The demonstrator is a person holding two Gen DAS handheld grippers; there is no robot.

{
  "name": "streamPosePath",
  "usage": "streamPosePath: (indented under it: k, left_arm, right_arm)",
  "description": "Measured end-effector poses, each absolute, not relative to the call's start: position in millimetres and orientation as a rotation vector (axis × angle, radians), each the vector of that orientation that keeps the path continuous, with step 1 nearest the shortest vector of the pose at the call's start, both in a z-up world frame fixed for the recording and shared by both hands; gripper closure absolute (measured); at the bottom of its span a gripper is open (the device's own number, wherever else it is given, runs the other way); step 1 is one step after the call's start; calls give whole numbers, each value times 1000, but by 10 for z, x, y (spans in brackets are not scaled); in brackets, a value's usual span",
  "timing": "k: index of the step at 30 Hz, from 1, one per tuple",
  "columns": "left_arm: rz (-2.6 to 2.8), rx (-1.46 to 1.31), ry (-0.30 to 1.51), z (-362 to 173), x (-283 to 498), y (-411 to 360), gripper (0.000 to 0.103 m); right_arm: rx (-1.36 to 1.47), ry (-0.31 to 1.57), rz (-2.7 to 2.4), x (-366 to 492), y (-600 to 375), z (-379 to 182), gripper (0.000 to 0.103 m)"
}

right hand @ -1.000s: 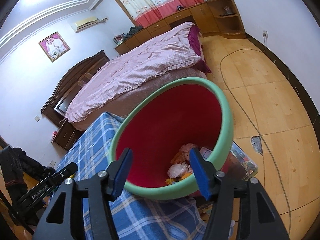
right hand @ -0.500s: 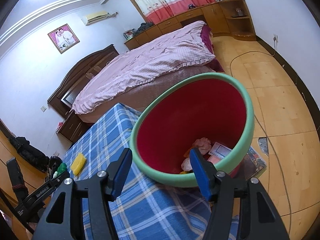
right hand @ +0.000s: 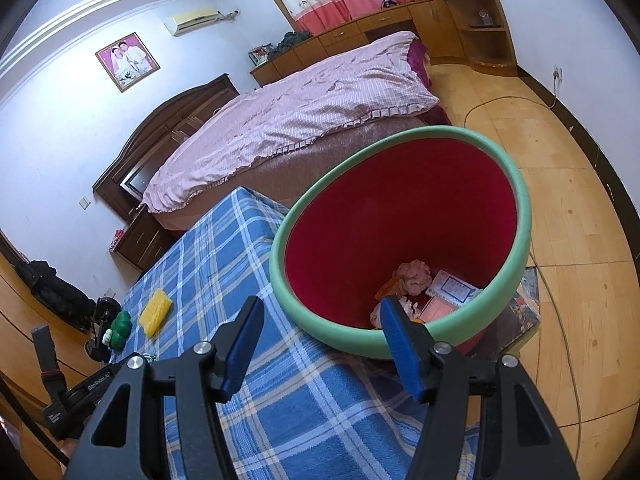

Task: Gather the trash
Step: 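Move both grippers back toward the table, then grasp the green figurine toy with the left gripper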

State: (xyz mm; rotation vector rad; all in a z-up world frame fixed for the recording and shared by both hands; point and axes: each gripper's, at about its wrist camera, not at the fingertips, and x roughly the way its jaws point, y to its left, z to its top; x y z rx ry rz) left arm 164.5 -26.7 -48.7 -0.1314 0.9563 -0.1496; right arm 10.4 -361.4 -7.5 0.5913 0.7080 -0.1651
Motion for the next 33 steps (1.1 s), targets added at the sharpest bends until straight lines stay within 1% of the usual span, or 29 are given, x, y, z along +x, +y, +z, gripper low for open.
streamPosePath:
  k: [8,12,15,20,33]
  left_arm:
    - [-115,-113,1002,-673,1740,-252,66]
    - [-114,-85,985,-691,1750,-260,67]
    - [-111,-53,969,-702,1735,-290,74]
    - [-128,-80,969,-697,1733,-247,74]
    - [-91,-119,891,-339,1664,104,74]
  right_arm:
    - [585,723,-165,148,-3584,-110,39]
    - [585,727,-165,166,-3577,-113,39]
    - [586,731,-161,178,-3567,-119,39]
    - [572,731,-145,201,-3491,-87,39]
    - [480,697,-53,355,-3131,300,39]
